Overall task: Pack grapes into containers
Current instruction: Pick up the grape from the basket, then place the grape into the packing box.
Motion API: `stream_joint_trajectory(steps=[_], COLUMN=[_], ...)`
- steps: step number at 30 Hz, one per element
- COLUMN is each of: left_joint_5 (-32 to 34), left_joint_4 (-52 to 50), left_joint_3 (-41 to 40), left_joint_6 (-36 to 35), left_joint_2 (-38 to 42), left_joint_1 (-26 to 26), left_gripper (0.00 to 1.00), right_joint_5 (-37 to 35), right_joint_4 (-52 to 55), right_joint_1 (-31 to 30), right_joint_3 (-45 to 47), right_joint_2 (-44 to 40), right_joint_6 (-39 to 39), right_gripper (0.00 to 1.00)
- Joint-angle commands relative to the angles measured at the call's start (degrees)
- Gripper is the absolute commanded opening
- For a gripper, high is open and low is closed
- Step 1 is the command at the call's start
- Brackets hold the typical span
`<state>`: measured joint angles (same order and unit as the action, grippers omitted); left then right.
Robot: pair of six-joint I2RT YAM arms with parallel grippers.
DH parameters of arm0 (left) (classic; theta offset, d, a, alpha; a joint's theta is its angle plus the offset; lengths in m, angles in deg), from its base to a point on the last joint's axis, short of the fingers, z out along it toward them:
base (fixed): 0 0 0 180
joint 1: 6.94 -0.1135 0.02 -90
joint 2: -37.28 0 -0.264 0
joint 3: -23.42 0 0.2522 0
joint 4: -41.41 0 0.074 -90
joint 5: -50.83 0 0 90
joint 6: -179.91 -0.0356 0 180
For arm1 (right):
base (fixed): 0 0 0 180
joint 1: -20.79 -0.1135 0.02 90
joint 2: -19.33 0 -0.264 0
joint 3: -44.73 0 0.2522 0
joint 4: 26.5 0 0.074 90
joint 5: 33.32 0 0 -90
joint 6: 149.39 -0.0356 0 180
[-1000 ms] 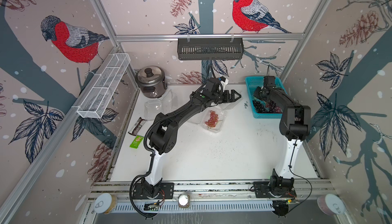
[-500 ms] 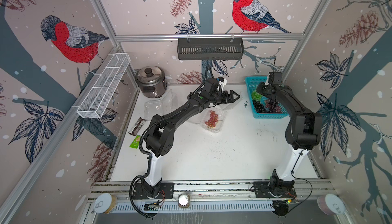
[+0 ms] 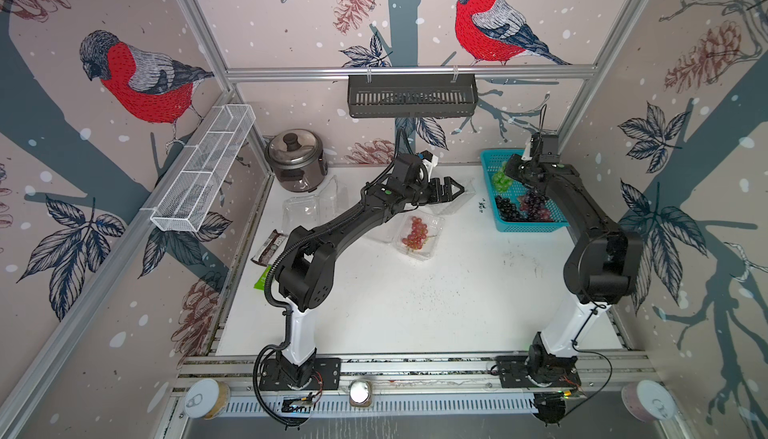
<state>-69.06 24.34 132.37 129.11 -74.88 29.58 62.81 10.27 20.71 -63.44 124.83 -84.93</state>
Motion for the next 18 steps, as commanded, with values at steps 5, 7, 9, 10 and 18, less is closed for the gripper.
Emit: stream_joint_trajectory(steps=[5,7,9,10,18], left_joint_5=[-1.23,-1.4,-1.64,-1.71,-1.7], left_joint_4=[3.44,3.77,4.19,4.35,6.55], left_joint_3=[-3.08,-4.2,-5.67,-6.34,-14.64], left_joint_6=[1.57,1.84,2.02,2.1,3.66], left_joint_2=[2.58,3.53,4.76,5.28,10.88], left_joint_1=[-2.09,-2.66,-3.23,-3.5,-6.17], left_gripper=[0.97,0.97,0.97,0.97,0.97], right_joint_5=[-0.41,-0.85,-1.21,-1.28,-4.75], right_joint_4=[0.98,1.33,1.75,2.0,3.81], right_joint_1=[-2.65,-3.79,-5.17,-5.9,-15.61], right_joint_3=[-1.47,-1.73,-1.82,-1.83,-0.83], right_joint_2=[-3.08,-3.87,-4.89,-5.38,-10.17], right_joint_6=[0.92,1.09,1.26,1.27,1.85], right_gripper=[0.19,0.19,0.19,0.19,0.18])
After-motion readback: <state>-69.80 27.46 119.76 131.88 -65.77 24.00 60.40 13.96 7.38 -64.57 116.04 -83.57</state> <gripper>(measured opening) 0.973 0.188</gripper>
